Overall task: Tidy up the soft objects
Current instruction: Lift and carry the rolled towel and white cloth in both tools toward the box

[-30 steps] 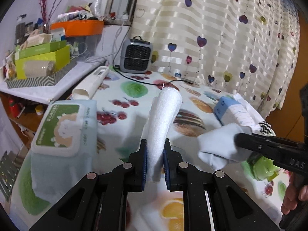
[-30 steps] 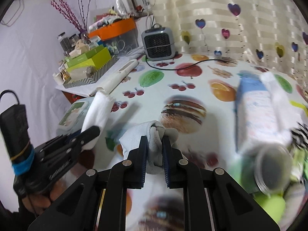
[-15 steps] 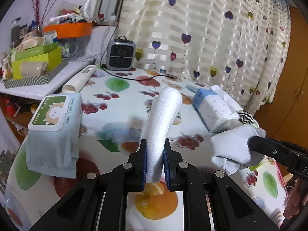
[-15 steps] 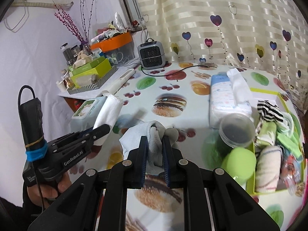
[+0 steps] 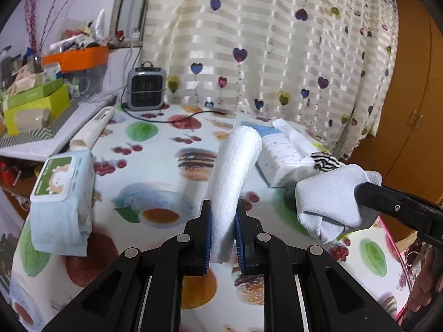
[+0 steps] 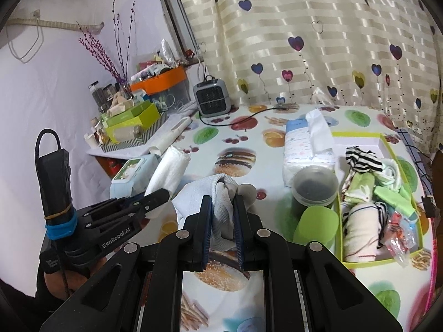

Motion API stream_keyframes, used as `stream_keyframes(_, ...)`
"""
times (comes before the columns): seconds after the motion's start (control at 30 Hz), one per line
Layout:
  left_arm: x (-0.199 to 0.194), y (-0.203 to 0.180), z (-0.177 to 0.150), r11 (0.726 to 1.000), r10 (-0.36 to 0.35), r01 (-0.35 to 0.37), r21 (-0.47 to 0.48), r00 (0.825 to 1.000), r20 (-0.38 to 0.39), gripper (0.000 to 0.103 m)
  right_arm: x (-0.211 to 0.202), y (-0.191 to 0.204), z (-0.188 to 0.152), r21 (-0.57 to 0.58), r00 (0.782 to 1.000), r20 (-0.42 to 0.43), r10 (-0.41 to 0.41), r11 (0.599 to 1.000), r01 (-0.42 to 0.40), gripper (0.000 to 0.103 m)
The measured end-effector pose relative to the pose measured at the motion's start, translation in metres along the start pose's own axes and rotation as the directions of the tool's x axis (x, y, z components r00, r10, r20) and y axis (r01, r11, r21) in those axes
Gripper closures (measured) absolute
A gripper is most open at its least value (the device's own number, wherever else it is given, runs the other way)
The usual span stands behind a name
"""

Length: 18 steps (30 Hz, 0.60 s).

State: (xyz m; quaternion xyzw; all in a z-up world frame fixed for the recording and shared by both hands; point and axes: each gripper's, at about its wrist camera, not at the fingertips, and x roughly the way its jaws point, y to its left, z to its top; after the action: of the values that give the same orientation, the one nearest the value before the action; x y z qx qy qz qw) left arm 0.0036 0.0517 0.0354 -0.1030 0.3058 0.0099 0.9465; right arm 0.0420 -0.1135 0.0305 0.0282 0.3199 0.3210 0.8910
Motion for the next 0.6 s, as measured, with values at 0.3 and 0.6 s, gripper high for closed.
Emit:
stream_keyframes(0.3,-0.004,-0.021,0.006,0.999,-0.031,0.03,0.027,0.999,0.017,0.089,-0.021,-0.009,-0.001,0.015,0.999,0.039,-0.017,1.0,0.016,0.087)
stream_keyframes(0.6,-0.001,-0.042,0.008,0.996,-0.059,0.059,0.061,0.998,0.005,0.089,-0.037,-0.034,-0.005,0.06,0.997,0.066,-0.038,0.998,0.034,0.087)
